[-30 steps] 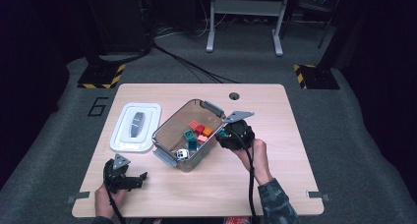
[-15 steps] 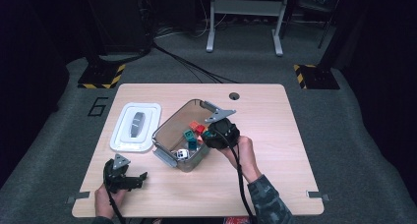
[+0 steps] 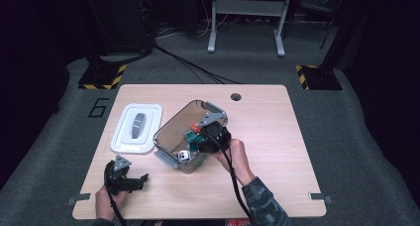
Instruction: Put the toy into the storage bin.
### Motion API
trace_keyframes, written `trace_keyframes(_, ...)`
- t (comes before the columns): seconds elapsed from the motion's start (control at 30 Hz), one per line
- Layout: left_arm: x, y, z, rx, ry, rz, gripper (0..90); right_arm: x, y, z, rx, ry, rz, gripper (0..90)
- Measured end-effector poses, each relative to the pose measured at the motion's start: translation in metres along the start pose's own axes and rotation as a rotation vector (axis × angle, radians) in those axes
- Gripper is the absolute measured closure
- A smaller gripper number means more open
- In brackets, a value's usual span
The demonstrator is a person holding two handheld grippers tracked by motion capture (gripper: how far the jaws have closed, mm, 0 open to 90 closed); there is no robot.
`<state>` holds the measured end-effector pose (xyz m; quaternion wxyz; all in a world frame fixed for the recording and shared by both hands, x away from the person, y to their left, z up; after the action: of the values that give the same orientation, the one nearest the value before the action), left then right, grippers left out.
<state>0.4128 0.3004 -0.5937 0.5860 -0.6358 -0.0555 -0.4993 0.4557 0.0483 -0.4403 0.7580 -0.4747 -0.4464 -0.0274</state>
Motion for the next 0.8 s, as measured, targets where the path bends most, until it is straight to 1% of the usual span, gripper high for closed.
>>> trace_keyframes(0.03, 0.0, 0.0, 0.0, 0.0, 0.001, -0.001, 3.3, 0.001, 0.002, 0.002, 0.006, -0.005, -0.013, 58.4)
trace_keyframes(0.07, 0.0, 0.0, 0.0, 0.0, 0.0, 0.0, 3.3, 0.001, 0.004, 0.002, 0.012, -0.019, -0.013, 58.4)
trace_keyframes(0.1, 0.0, 0.0, 0.0, 0.0, 0.0, 0.0, 3.3, 0.001, 0.006, 0.005, 0.021, -0.015, -0.01, 58.4)
trace_keyframes(0.13, 0.0, 0.0, 0.0, 0.0, 0.001, 0.003, 3.3, 0.0, 0.007, 0.006, 0.028, -0.03, -0.003, 58.4)
trace_keyframes(0.17, 0.0, 0.0, 0.0, 0.0, 0.0, 0.0, 3.4, 0.0, 0.008, 0.009, 0.031, -0.013, 0.0, 58.4)
trace_keyframes(0.2, 0.0, 0.0, 0.0, 0.0, 0.002, 0.002, 3.3, -0.002, 0.01, 0.011, 0.035, -0.016, 0.012, 58.4)
trace_keyframes(0.27, 0.0, 0.0, 0.0, 0.001, 0.0, 0.0, 3.3, -0.003, 0.012, 0.014, 0.05, -0.038, 0.024, 58.4)
trace_keyframes(0.3, 0.0, 0.0, 0.0, 0.0, 0.0, 0.002, 3.3, -0.004, 0.014, 0.016, 0.049, -0.02, 0.023, 58.3)
trace_keyframes(0.33, 0.0, 0.0, 0.0, 0.001, -0.001, 0.0, 3.3, -0.005, 0.014, 0.016, 0.053, -0.036, 0.032, 58.4)
trace_keyframes(0.5, 0.0, 0.0, 0.0, 0.0, 0.0, 0.003, 3.4, -0.009, 0.017, 0.022, 0.088, -0.034, 0.059, 58.3)
trace_keyframes(0.57, 0.0, 0.0, 0.0, 0.0, -0.001, 0.002, 3.4, -0.011, 0.019, 0.023, 0.089, -0.036, 0.068, 58.2)
trace_keyframes(0.6, 0.0, 0.0, 0.0, 0.0, -0.001, 0.003, 3.4, -0.013, 0.02, 0.023, 0.096, -0.036, 0.078, 58.1)
trace_keyframes(0.77, 0.0, 0.0, 0.0, 0.0, 0.0, 0.002, 3.4, -0.017, 0.022, 0.024, 0.103, -0.035, 0.087, 57.9)
trace_keyframes(0.8, 0.0, 0.0, 0.0, 0.0, -0.001, 0.003, 3.4, -0.017, 0.022, 0.024, 0.111, -0.034, 0.086, 57.8)
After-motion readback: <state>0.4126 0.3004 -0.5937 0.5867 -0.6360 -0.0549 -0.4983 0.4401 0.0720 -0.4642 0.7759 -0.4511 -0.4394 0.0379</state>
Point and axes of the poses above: each handheld gripper's, and its own axes: y roughly forward along the jaws, x roughly out of its top, z roughly to its left, the point moved 9 cm from there along y, roughly forward along the jaws, and after that the axes turned 14 degrees about y, right-handed, at the moved point
